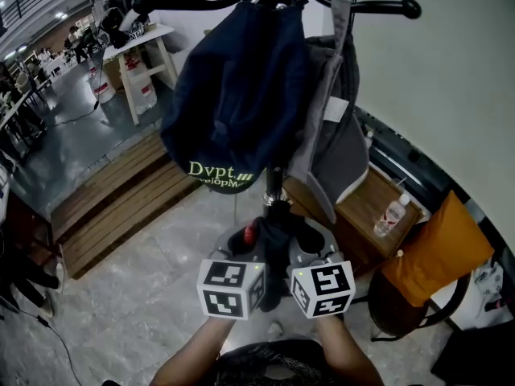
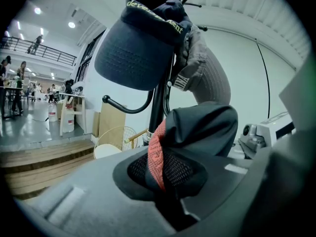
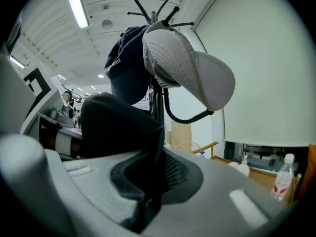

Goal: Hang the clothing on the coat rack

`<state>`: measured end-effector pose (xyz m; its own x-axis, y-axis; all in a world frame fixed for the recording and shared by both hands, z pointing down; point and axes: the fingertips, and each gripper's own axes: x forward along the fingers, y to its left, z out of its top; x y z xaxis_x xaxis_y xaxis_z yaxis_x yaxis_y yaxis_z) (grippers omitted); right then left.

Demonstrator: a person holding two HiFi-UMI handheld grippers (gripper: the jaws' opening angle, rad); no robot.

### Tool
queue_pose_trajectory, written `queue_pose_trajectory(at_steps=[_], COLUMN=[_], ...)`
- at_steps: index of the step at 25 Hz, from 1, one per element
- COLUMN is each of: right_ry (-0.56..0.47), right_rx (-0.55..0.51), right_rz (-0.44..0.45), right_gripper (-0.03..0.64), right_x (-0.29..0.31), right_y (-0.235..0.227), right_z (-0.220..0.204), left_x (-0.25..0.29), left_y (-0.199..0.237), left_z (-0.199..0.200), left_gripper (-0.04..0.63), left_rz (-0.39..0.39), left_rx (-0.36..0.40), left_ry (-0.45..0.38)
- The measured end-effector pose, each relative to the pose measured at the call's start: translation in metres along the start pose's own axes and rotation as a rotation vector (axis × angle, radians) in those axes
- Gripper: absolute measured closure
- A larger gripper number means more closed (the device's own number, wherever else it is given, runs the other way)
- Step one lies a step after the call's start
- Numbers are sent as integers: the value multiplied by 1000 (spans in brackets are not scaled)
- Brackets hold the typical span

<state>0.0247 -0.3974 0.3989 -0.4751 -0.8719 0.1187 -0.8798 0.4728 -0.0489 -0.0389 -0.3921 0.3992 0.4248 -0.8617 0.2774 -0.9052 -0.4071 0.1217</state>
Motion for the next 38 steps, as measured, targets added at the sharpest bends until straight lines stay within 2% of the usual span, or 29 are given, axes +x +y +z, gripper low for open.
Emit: queue_pose_trajectory(at_steps=[14, 38], right_ry=[34, 66], right_rx=[15, 14], right_rz=[0, -3], right_gripper=[595, 595], right_x=[-6, -18], right_y=[3, 10], right_z=[-16, -32], left_x=[-2, -11], left_y=[-7, -13], left_z=[-15, -28], left_gripper=[560, 560], left_rz=[-14, -18], left_rx=[-18, -8], left_ry=[29, 45])
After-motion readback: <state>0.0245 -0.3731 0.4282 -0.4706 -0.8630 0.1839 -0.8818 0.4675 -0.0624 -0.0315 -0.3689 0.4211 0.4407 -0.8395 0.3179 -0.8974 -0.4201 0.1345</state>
